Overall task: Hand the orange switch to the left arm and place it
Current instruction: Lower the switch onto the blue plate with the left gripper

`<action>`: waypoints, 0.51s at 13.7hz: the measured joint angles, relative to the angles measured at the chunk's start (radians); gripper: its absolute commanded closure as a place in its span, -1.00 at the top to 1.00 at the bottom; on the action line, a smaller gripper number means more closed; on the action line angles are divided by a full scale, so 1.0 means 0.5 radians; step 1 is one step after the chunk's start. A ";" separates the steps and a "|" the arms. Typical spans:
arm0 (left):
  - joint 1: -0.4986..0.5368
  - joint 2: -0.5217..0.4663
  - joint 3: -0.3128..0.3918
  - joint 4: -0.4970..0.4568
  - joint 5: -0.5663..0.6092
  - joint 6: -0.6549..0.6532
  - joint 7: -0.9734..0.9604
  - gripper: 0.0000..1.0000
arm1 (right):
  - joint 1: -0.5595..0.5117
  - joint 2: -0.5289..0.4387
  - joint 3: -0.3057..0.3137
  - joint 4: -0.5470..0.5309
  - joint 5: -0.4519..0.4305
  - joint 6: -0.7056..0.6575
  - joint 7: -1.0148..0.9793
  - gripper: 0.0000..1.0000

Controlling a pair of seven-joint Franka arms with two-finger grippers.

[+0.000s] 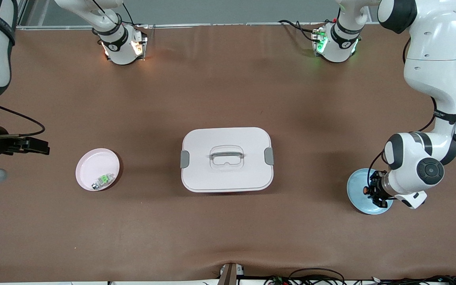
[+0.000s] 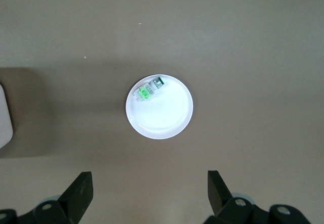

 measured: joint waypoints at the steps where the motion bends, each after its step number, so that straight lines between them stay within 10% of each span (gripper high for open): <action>1: 0.000 0.008 0.000 0.000 0.000 0.003 0.000 -0.22 | -0.027 0.000 0.000 0.000 0.000 0.002 0.000 1.00; 4: 0.000 0.016 0.001 0.001 0.000 0.016 0.000 1.00 | -0.085 -0.002 -0.001 0.002 0.000 0.008 0.000 1.00; 7: -0.003 0.016 0.001 0.003 0.000 0.016 0.001 1.00 | -0.117 -0.025 -0.001 0.010 0.000 0.013 0.000 1.00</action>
